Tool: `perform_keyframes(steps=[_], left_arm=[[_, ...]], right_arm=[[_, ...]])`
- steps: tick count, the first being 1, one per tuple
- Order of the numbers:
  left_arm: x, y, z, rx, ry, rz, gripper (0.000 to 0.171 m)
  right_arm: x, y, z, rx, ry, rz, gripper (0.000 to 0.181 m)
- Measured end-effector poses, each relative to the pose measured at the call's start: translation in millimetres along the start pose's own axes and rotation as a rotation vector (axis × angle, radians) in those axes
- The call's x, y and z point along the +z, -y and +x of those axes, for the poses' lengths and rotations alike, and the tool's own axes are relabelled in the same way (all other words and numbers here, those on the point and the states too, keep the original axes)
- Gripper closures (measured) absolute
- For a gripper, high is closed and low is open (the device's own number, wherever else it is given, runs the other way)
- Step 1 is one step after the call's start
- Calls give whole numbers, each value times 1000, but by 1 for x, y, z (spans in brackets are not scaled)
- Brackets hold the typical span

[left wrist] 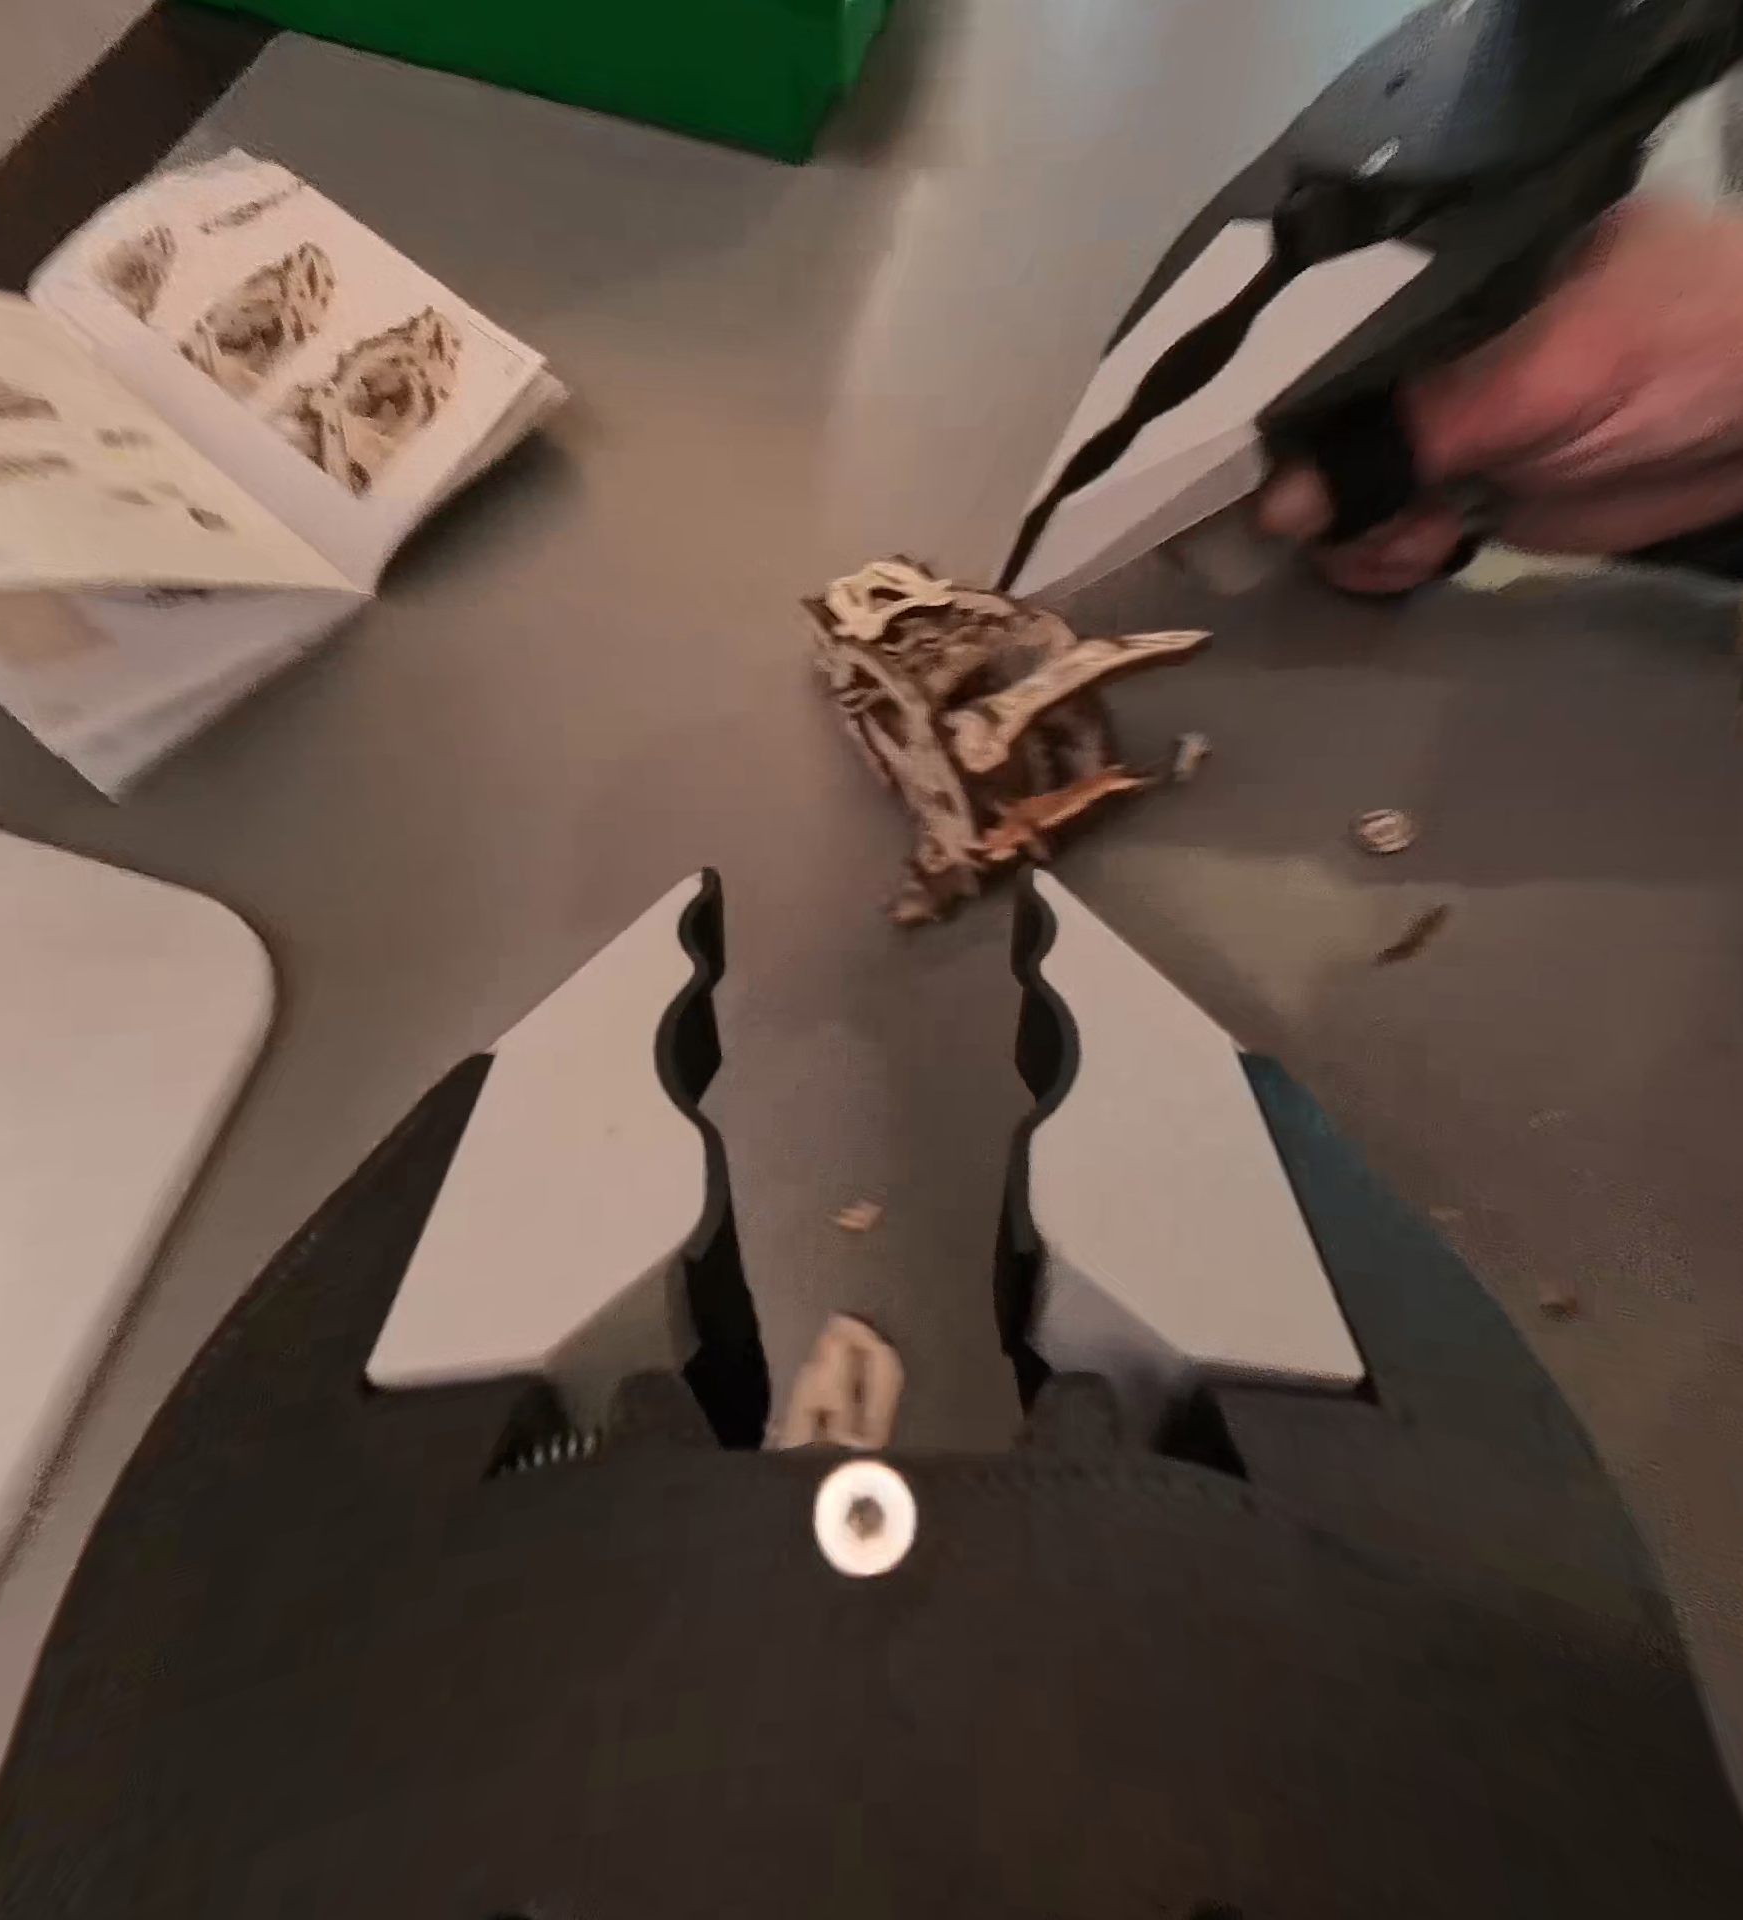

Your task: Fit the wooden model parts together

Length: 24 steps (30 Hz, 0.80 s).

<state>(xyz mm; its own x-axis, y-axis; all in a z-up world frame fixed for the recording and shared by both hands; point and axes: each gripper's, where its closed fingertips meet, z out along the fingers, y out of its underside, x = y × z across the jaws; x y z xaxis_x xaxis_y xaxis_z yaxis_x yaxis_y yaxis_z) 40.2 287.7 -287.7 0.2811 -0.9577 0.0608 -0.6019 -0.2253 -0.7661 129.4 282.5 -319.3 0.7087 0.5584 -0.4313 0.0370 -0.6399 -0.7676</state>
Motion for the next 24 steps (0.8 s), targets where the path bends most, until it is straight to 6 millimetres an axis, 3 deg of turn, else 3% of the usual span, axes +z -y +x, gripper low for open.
perform_keyframes(steps=[3,6,10,13,24], left_arm=[[20,8,-25,222,-18,-88,126],[44,14,-30,360,-136,-137,122],[69,16,-18,452,-348,-162,112],[84,13,-16,538,-402,-201,117],[92,14,-10,594,-626,-238,121]], right_arm=[[0,0,1,14,10,-5,181],[1,-1,1,18,18,-16,181],[1,0,2,19,26,-21,181],[1,1,4,19,33,-23,181],[0,-1,7,11,55,-57,181]])
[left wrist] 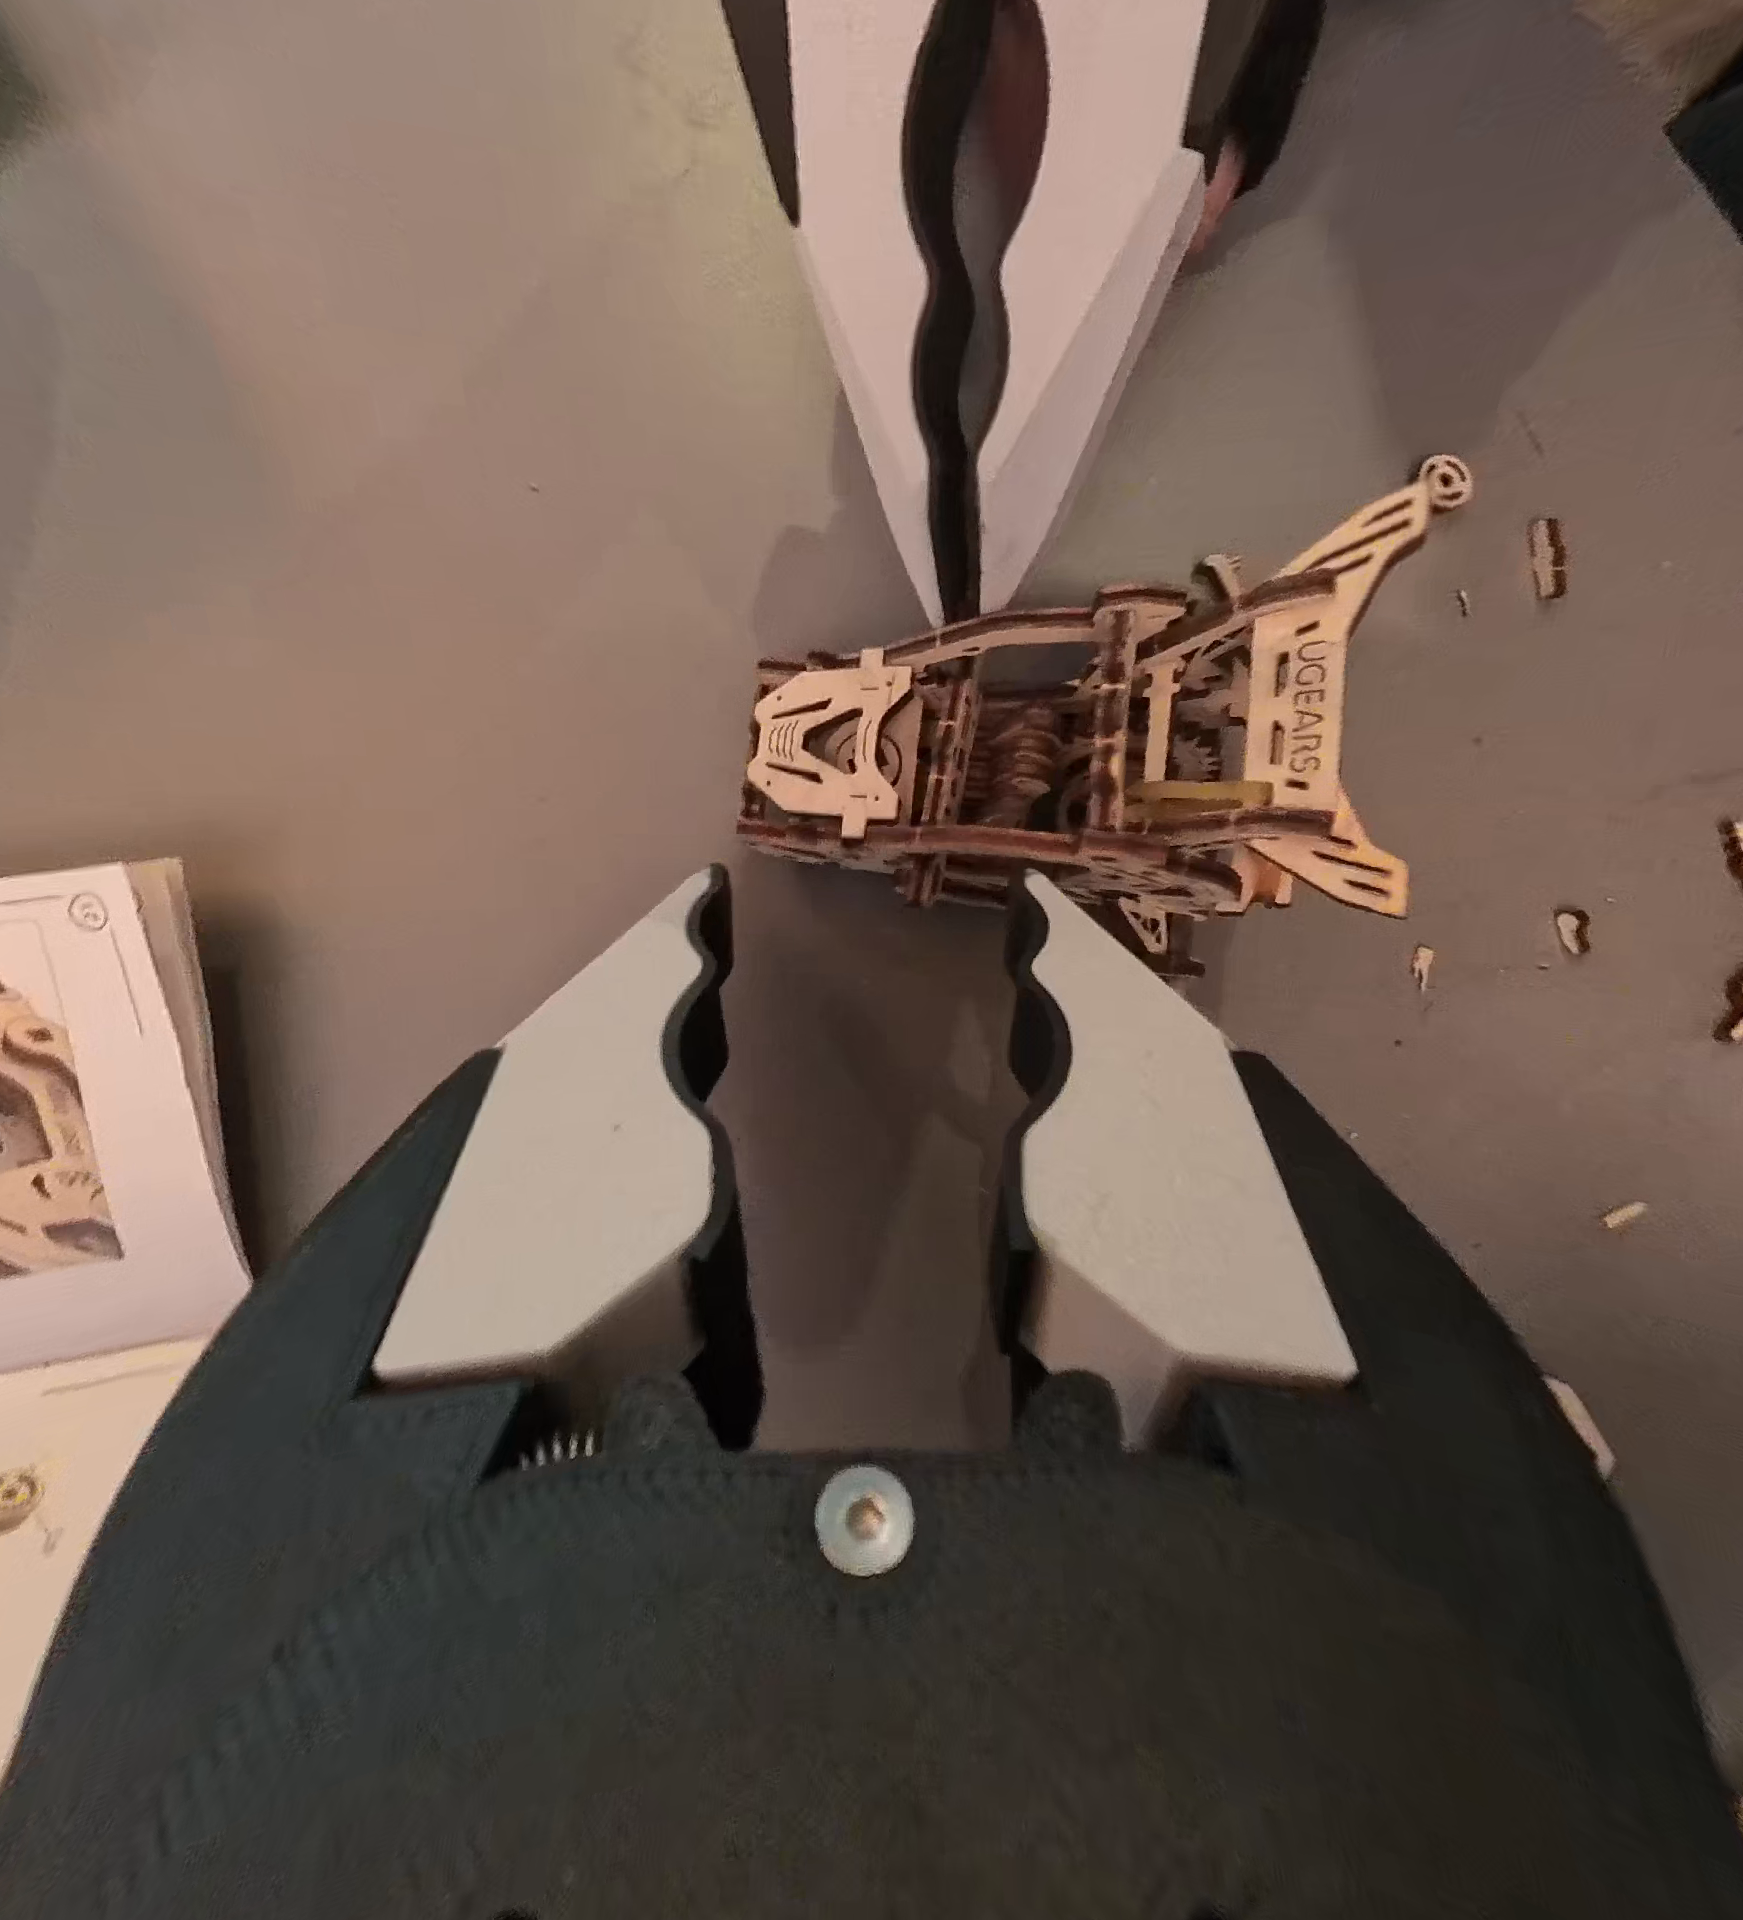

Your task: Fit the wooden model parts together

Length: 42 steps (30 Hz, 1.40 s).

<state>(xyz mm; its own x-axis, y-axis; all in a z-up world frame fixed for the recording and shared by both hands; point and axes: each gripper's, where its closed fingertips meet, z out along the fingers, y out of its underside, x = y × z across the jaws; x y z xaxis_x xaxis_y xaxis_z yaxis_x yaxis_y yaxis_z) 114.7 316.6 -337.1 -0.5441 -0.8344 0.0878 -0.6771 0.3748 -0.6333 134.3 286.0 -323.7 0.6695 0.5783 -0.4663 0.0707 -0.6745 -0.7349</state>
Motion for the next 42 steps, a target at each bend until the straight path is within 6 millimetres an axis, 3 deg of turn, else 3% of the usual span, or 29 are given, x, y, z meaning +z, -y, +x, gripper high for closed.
perform_keyframes(steps=[4,8,13,25,30,34,42], left_arm=[[3,2,6,8,-118,-22,139],[5,0,3,-20,-175,-39,135],[7,-3,4,-24,-204,-44,147],[9,-5,2,-37,-157,-23,139],[9,-8,4,-67,-189,-43,151],[8,-5,5,-80,-191,-37,161],[2,-1,8,-93,-191,-16,167]], right_arm=[[0,1,2,3,1,-3,181],[-1,3,3,3,11,-4,181],[-2,4,5,-13,16,-6,180],[-1,-4,25,-279,-90,-140,138],[3,-1,22,-220,28,-154,150],[3,2,17,-208,87,-138,180],[2,1,16,-219,93,-137,181]])
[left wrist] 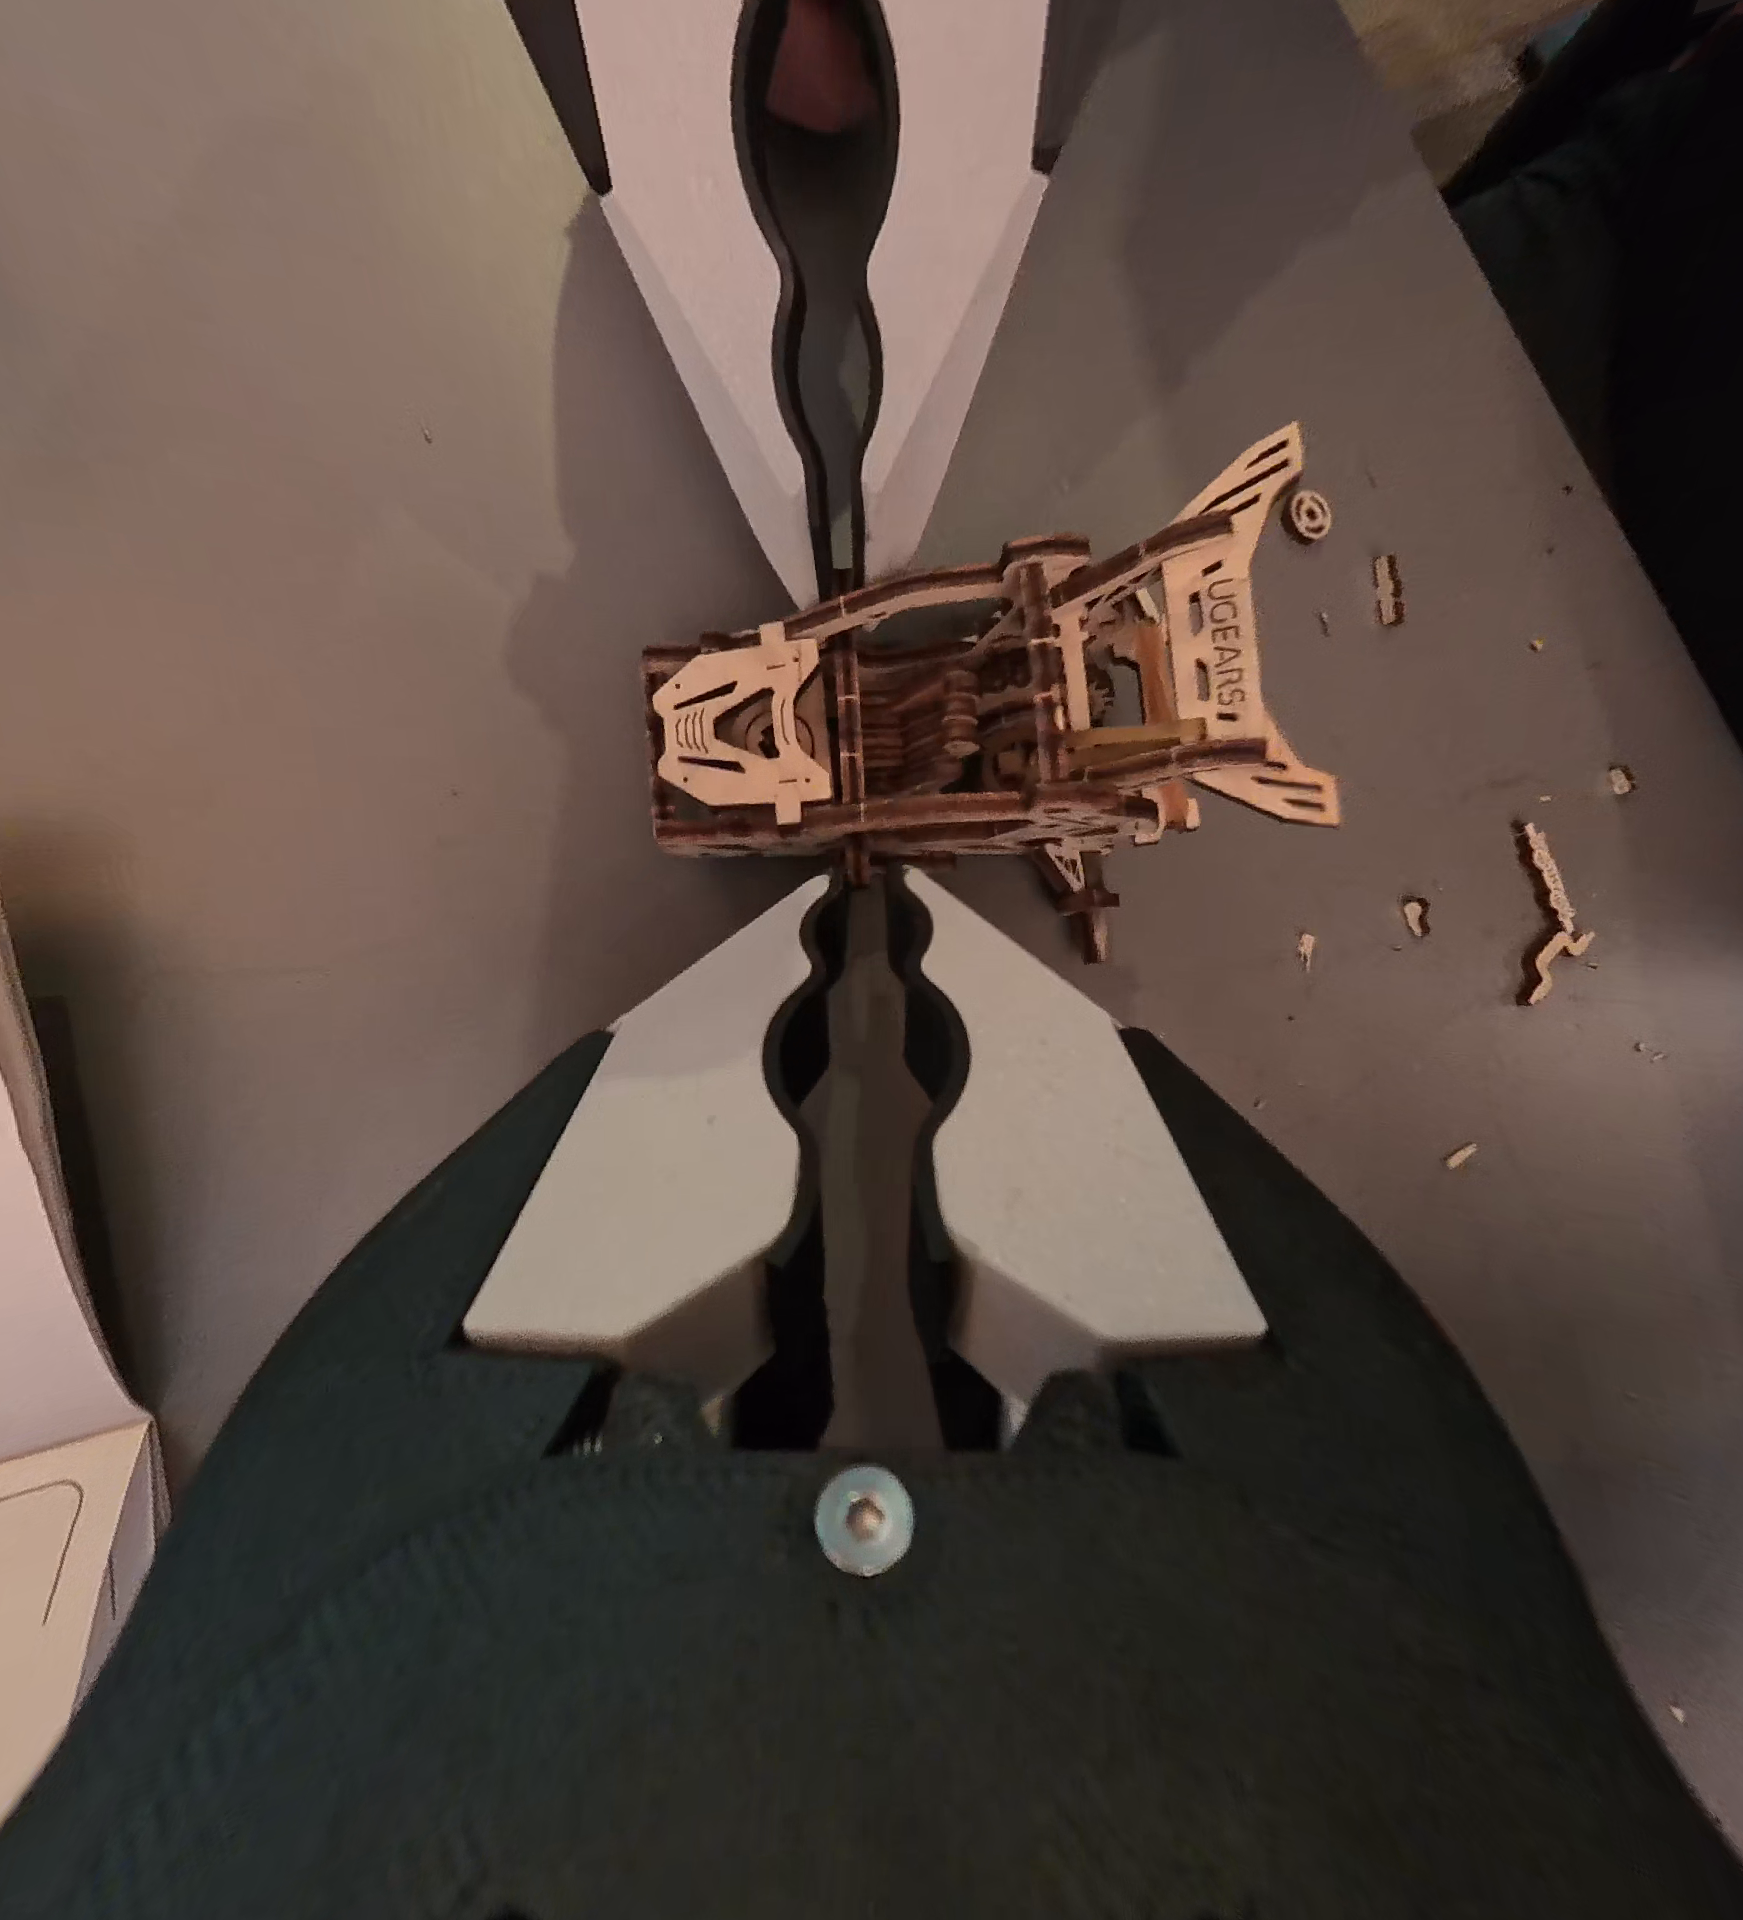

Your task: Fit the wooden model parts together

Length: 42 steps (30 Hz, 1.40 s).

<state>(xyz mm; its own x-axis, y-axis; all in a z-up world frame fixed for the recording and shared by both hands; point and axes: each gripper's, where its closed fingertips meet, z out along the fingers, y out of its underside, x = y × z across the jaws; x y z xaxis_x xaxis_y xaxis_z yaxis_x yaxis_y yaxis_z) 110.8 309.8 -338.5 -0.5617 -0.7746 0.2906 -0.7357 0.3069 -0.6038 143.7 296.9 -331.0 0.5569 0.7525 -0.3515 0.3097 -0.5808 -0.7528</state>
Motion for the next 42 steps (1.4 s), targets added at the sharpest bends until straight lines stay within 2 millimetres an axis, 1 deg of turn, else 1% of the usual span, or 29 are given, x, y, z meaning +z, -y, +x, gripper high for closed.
perform_keyframes(steps=[5,9,10,13,14,17,19,21,24,28,33,37,40,42], left_arm=[[2,-2,-2,2,25,-14,163],[5,-1,-3,3,24,-13,171],[5,-1,-3,0,19,-14,171],[6,0,-3,-6,14,-15,171],[6,0,-3,-7,12,-15,171],[6,0,-3,-12,7,-13,171],[6,0,-3,-13,4,-15,171],[6,0,-3,-15,0,-17,171],[7,1,-3,-14,-7,-25,171],[7,0,-3,-12,-15,-40,171],[7,0,-3,-17,-26,-52,171],[6,0,-4,-22,-36,-70,171],[6,-1,-4,-28,-40,-73,171],[6,-1,-3,-32,-40,-73,171]], right_arm=[[0,-2,0,2,15,-19,180],[0,-2,2,10,17,-17,180],[0,-2,2,14,15,-17,176],[0,-3,8,9,-16,-30,153],[-1,-4,11,7,-27,-33,148],[-4,-4,16,5,-33,-35,143],[-5,-2,18,-15,-31,-32,142],[-2,-6,20,-18,-20,-69,140],[0,-4,15,-26,35,-75,146],[3,-8,12,-44,85,-121,144],[-1,-2,12,-13,142,-98,147],[-2,-5,14,-14,153,-123,143],[-3,-3,16,-7,147,-111,141],[-3,-2,20,-9,130,-109,145]])
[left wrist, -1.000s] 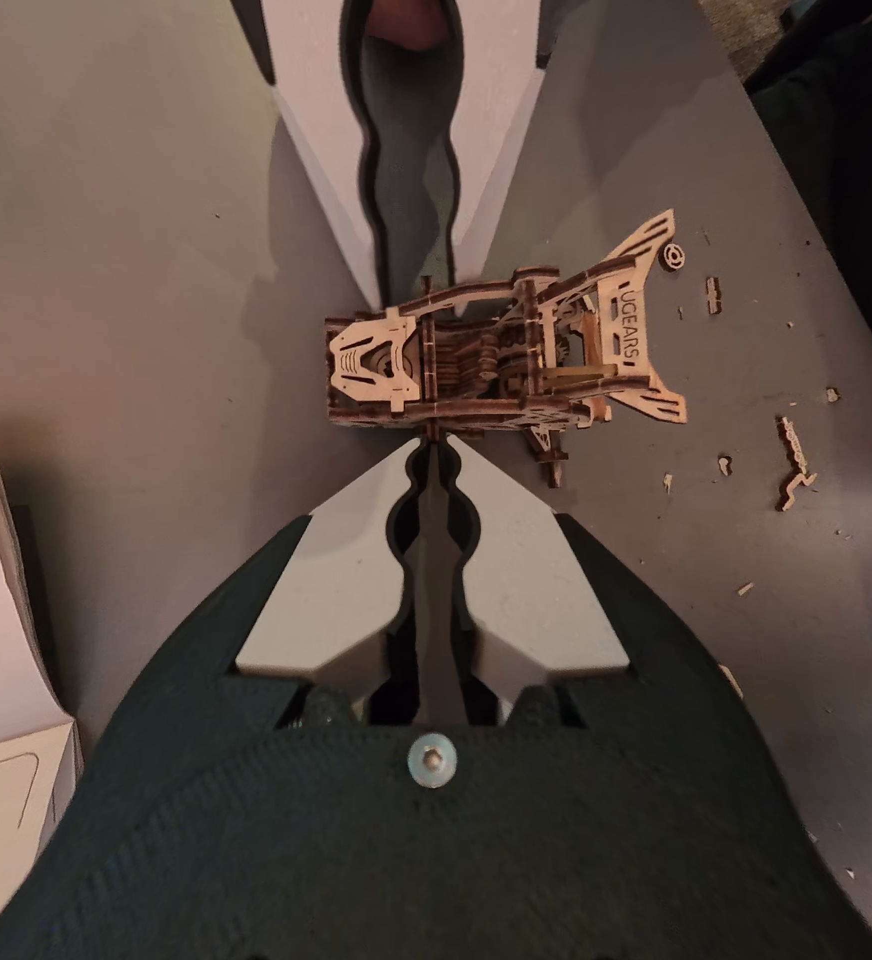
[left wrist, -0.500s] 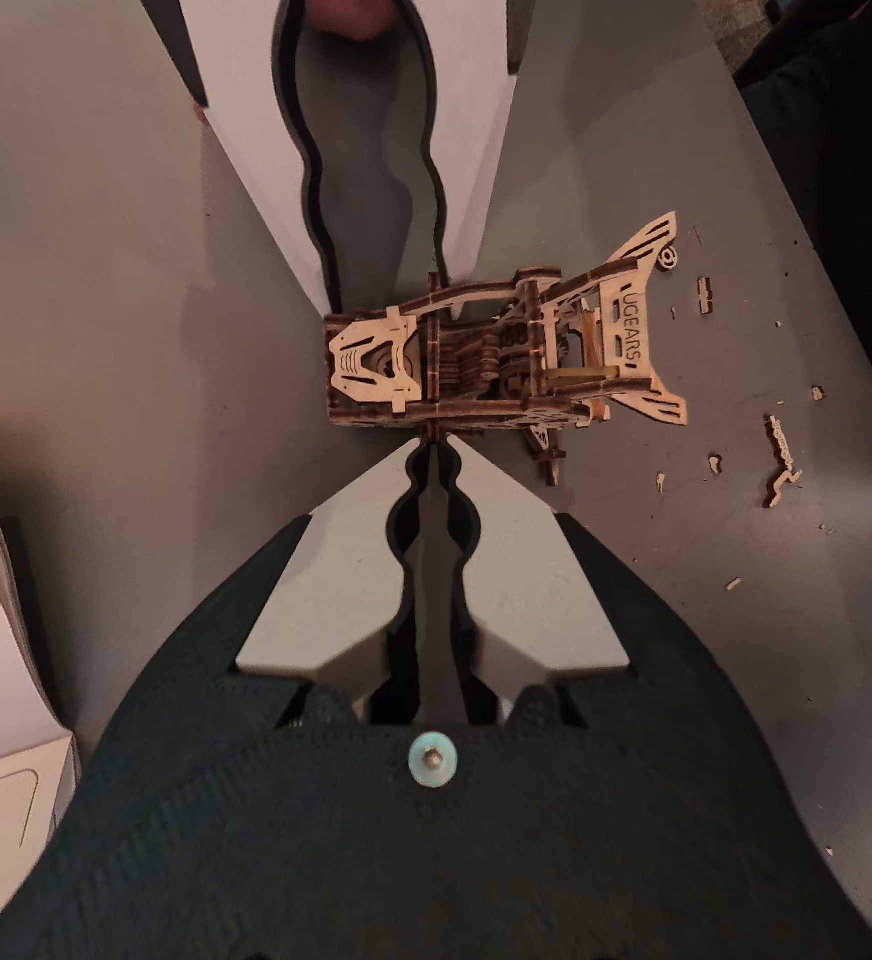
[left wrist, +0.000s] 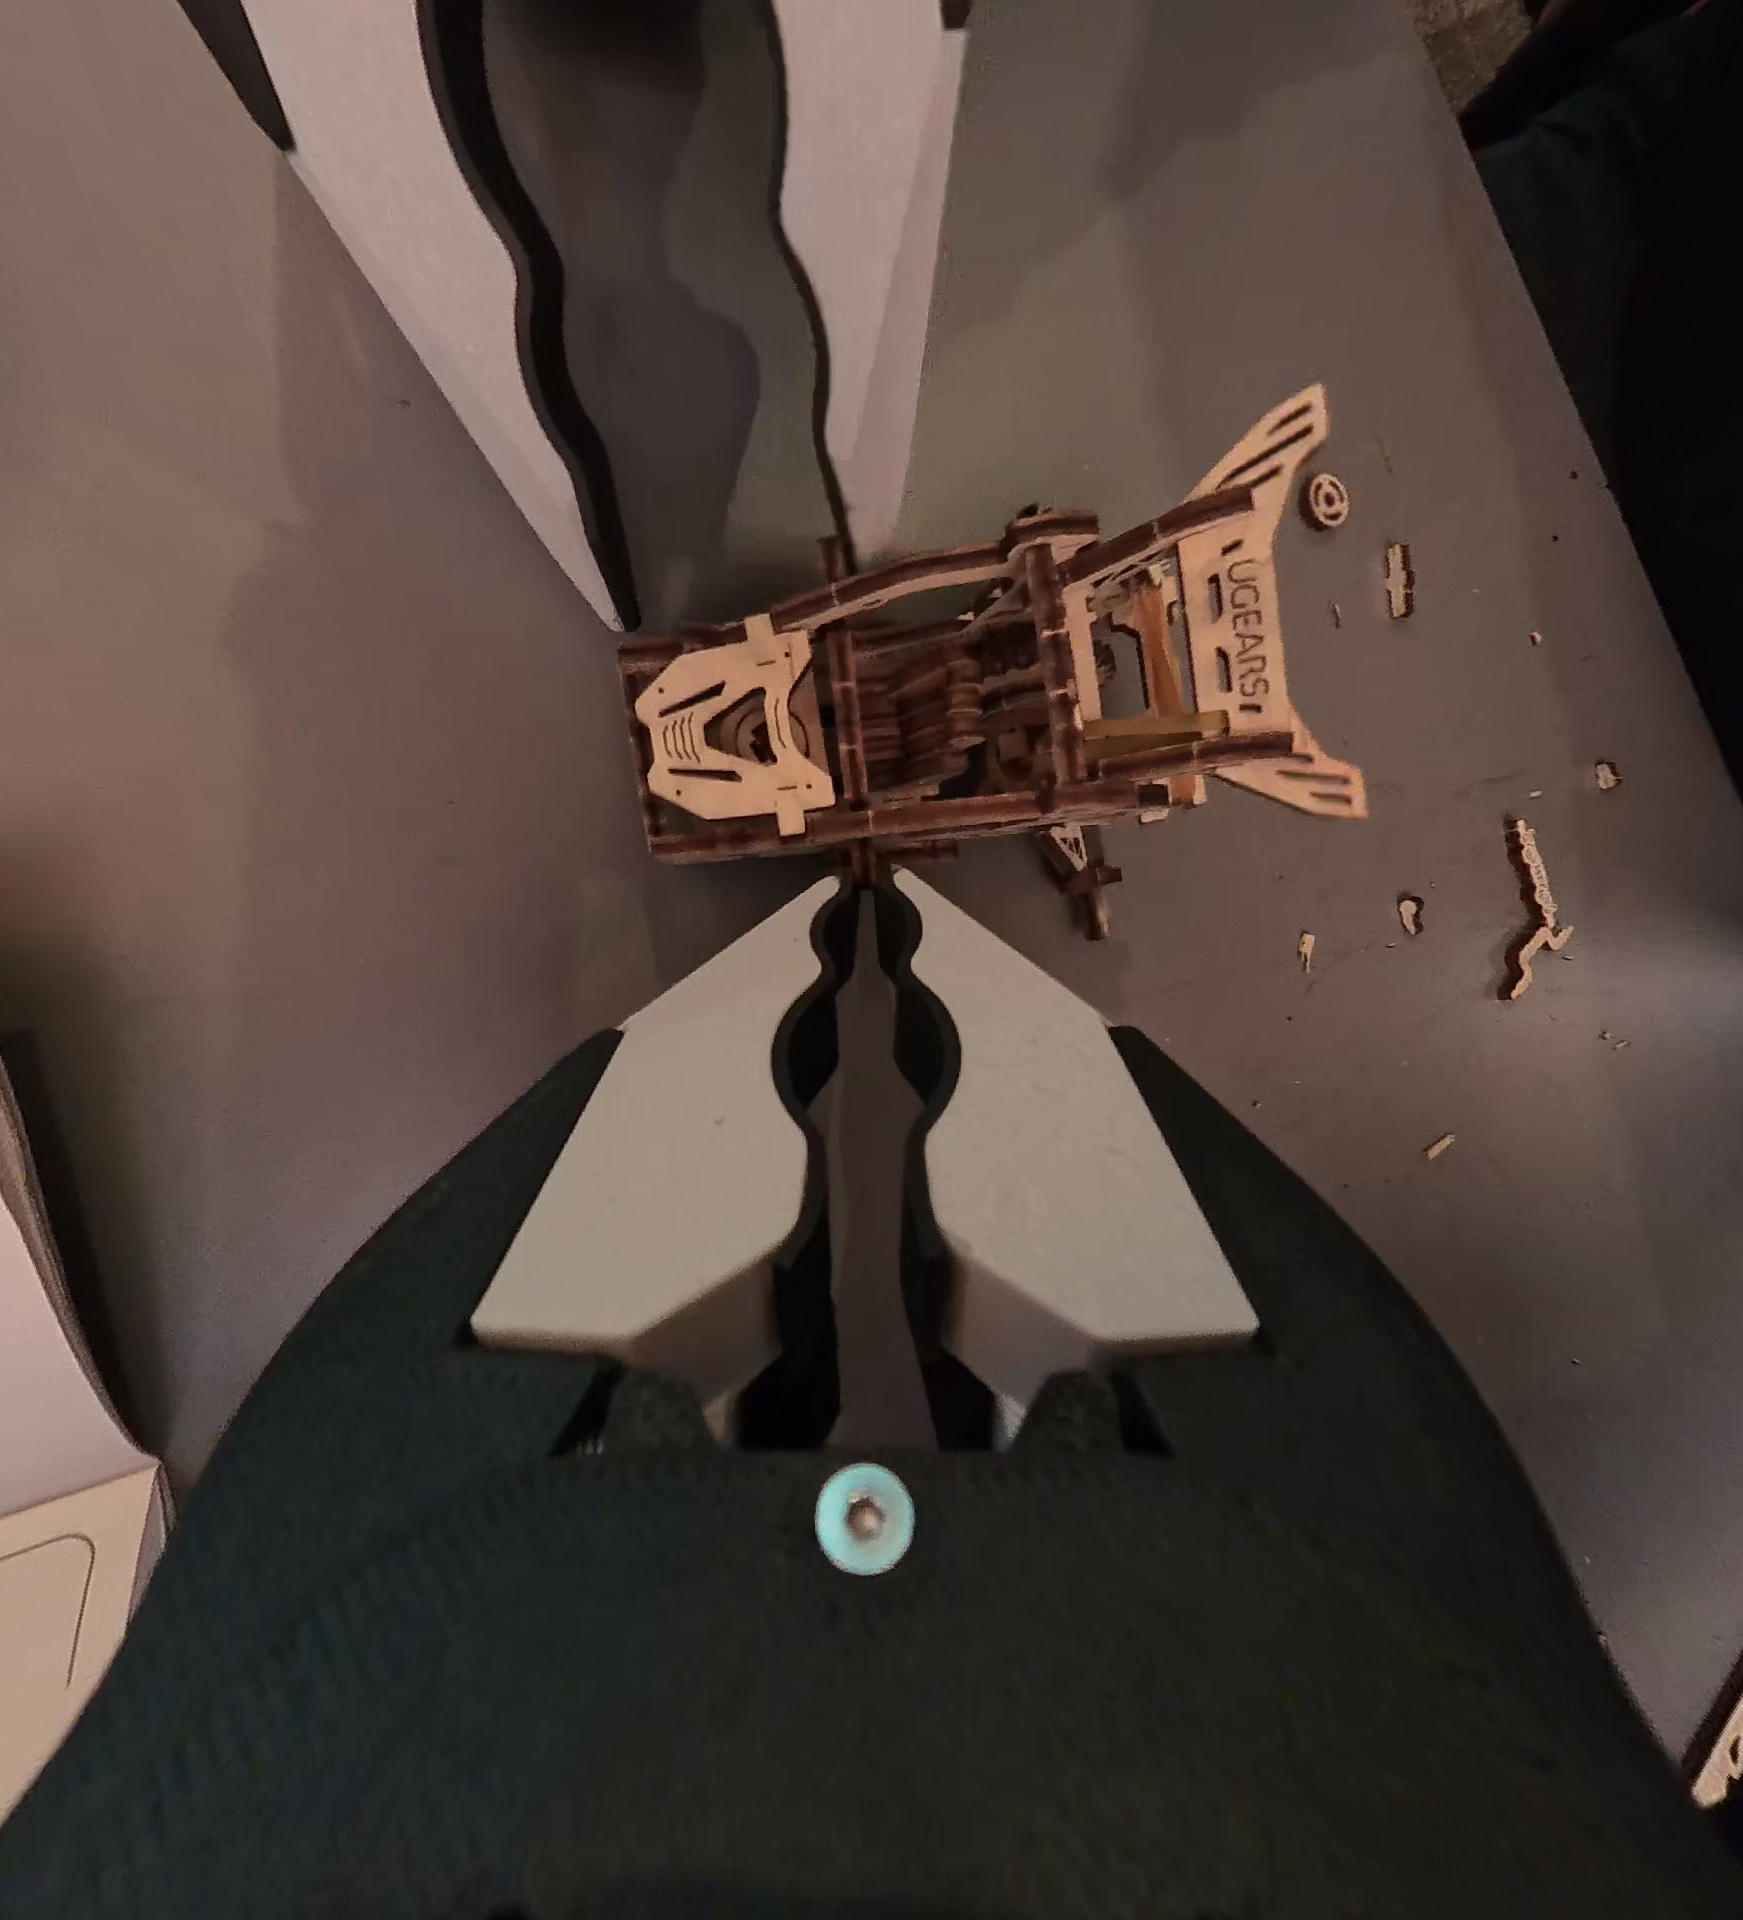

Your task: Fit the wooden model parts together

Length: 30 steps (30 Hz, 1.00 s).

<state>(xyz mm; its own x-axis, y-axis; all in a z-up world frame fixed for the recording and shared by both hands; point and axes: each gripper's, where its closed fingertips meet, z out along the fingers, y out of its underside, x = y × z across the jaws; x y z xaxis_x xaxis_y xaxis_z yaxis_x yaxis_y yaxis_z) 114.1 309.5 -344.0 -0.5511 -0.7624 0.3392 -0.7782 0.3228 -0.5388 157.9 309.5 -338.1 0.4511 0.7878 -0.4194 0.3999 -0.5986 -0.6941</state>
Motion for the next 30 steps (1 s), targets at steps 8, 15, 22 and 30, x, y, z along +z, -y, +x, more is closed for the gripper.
perform_keyframes(steps=[8,15,22,30], left_arm=[[2,-1,1,-10,-6,-11,170],[3,-1,2,-14,-6,-10,169],[3,0,0,-34,-6,4,169],[4,1,2,-112,30,155,170]], right_arm=[[1,-3,-3,-18,38,-40,140],[4,0,-2,-57,57,-53,149],[3,3,-4,-49,100,-36,169],[3,4,-5,-25,123,-29,179]])
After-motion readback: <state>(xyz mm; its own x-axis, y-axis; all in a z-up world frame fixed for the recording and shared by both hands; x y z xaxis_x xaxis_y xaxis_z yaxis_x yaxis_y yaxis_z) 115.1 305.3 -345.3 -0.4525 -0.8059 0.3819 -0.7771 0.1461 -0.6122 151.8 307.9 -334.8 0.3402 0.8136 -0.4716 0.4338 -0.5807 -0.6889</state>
